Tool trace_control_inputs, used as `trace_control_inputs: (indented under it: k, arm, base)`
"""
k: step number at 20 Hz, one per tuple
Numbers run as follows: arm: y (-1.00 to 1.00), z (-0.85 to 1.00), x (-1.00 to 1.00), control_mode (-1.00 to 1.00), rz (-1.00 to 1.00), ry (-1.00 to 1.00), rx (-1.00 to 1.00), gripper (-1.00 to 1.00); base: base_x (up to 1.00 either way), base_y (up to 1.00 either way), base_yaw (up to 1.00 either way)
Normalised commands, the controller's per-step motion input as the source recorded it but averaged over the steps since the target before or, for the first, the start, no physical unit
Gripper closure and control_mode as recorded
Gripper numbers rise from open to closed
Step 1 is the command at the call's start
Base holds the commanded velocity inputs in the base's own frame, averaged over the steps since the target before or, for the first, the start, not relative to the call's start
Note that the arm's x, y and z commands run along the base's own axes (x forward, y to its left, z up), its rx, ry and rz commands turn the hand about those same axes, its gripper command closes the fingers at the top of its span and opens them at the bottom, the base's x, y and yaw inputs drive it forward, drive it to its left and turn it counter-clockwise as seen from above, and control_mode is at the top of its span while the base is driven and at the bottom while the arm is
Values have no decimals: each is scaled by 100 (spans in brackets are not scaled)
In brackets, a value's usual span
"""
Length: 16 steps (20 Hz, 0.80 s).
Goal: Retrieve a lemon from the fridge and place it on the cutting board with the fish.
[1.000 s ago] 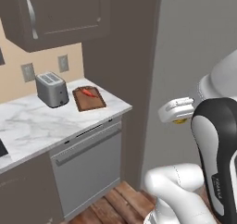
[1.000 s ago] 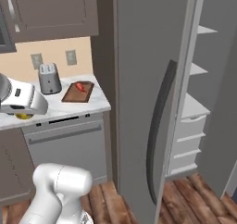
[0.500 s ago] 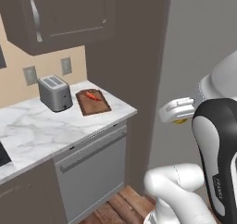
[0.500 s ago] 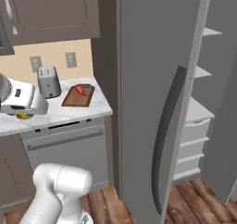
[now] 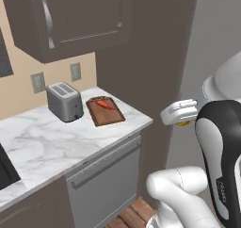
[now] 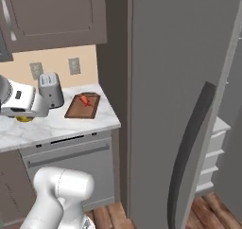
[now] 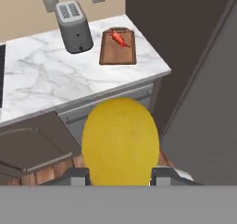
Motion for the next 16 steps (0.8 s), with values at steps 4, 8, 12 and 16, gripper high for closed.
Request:
trace_control_inputs:
  k: [4,8,12,16]
  arm:
    - [0,0,0,100,0,0,0,100]
    - [0,0,0,100,0,0,0,100]
    - [0,0,0,100,0,0,0,100]
    - [0,0,0,100,0,0,0,100]
  base:
    - [49,26,0]
    - [47,19,0]
    - [42,6,0]
    - [39,0,0]
